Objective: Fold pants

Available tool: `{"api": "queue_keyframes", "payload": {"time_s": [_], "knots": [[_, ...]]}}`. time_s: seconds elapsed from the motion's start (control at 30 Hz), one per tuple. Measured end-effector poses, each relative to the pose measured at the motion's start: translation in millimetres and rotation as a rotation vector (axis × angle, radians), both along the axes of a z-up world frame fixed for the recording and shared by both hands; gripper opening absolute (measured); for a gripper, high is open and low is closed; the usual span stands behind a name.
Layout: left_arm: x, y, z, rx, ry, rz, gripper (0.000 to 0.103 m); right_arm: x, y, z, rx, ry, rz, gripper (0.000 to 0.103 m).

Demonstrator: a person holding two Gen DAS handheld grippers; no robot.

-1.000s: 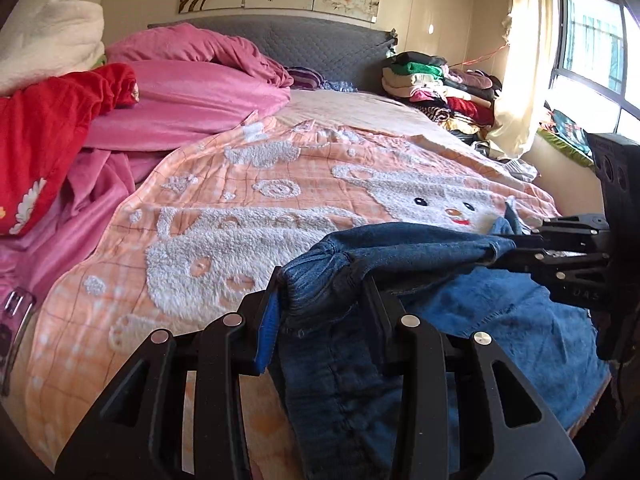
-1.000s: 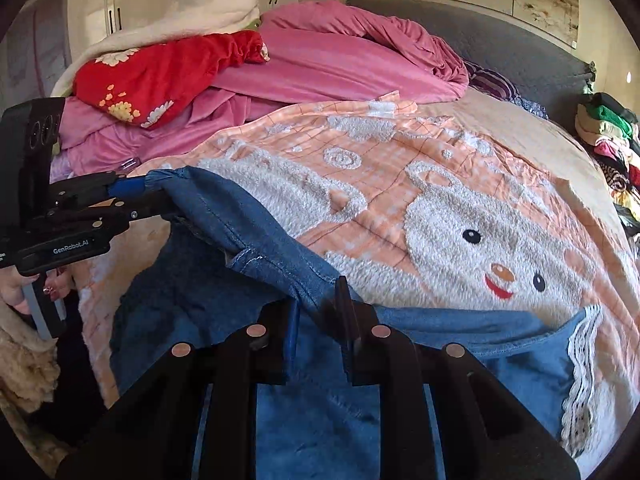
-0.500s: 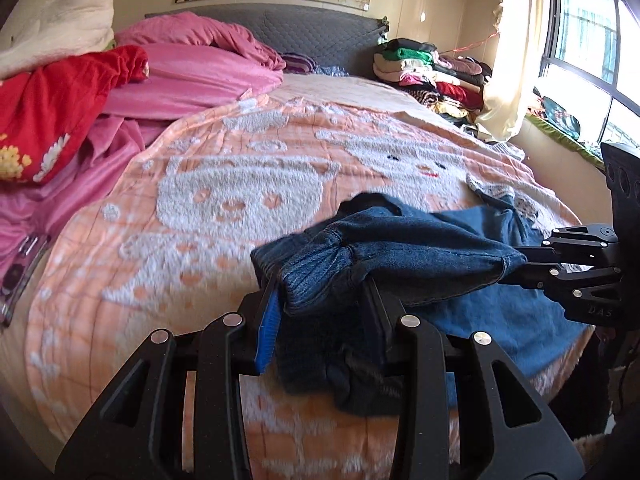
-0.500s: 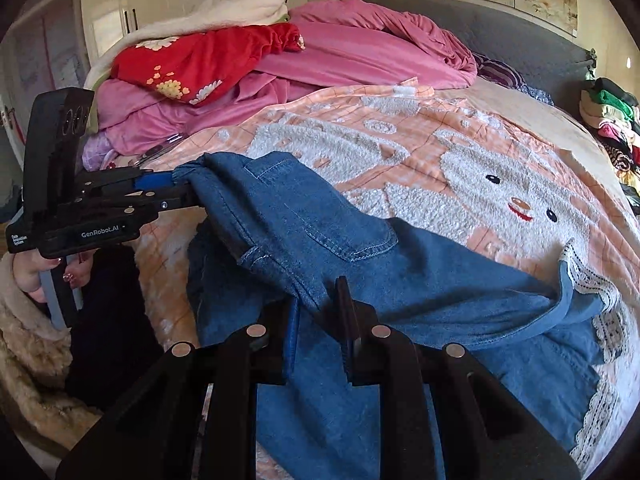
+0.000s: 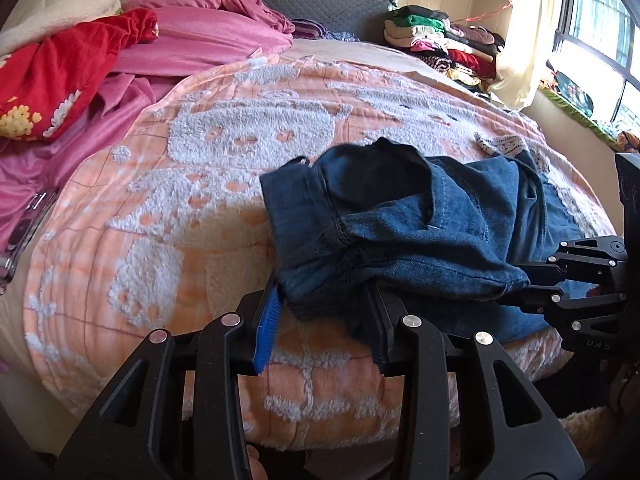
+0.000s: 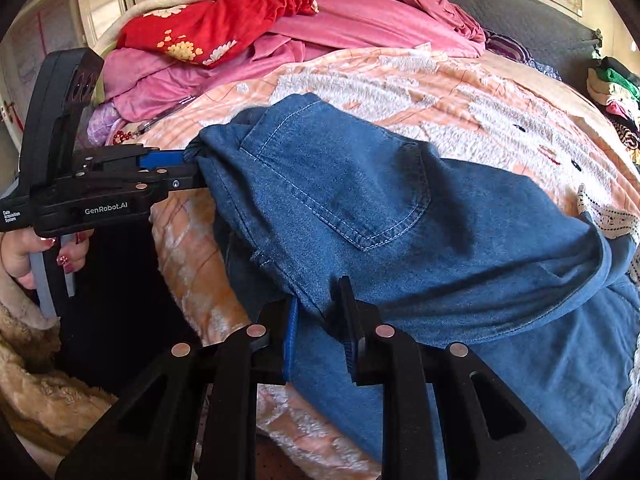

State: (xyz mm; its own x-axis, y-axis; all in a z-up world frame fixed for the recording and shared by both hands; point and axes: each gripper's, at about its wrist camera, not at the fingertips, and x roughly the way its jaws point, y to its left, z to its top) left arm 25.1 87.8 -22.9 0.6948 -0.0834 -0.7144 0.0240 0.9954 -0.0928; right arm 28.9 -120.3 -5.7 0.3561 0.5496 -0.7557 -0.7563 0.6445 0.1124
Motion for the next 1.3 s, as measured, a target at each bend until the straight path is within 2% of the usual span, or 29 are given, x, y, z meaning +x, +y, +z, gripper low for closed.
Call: {"api": "queue_keyframes", "payload": {"time_s": [0.2, 0.43, 0.67, 0.8, 0.9, 0.93, 1.0, 1.1, 1.23, 1.3], "knots": [[-13, 11, -2, -0.046, 0.031, 0.006, 0.03, -4, 3, -8, 0.003, 0.022, -0.005, 0.02], [-28, 25, 27, -0.09, -0.016, 0.03, 0.03, -6, 2, -13, 0.019, 0.041, -0.005, 0.02], [-5, -16, 41, -0.135, -0.051, -0.079, 0.03, -11, 3, -17, 0.046, 0.061, -0.015, 0.025], [20, -39, 28, -0.138, -0.013, -0.124, 0.03, -15, -2, -14, 0.073, 0.068, -0.01, 0.029], [37, -44, 2, -0.068, 0.076, -0.093, 0.03, -17, -11, -11, 0.093, 0.083, -0.02, 0.029], [38, -43, -4, -0.07, 0.086, -0.092, 0.03, -18, -14, -10, 0.107, 0.096, -0.023, 0.029], [37, -41, -13, -0.073, 0.092, -0.093, 0.03, -19, -23, -5, 0.129, 0.113, -0.037, 0.029], [33, -43, -16, -0.053, 0.079, -0.098, 0.03, -19, -35, 7, 0.146, 0.092, -0.076, 0.029], [29, -43, -16, -0.062, 0.074, -0.1, 0.03, -9, -45, 22, 0.188, 0.039, -0.147, 0.037], [28, -44, -16, -0.058, 0.072, -0.101, 0.03, 4, -46, 22, 0.189, 0.043, -0.178, 0.039]]}}
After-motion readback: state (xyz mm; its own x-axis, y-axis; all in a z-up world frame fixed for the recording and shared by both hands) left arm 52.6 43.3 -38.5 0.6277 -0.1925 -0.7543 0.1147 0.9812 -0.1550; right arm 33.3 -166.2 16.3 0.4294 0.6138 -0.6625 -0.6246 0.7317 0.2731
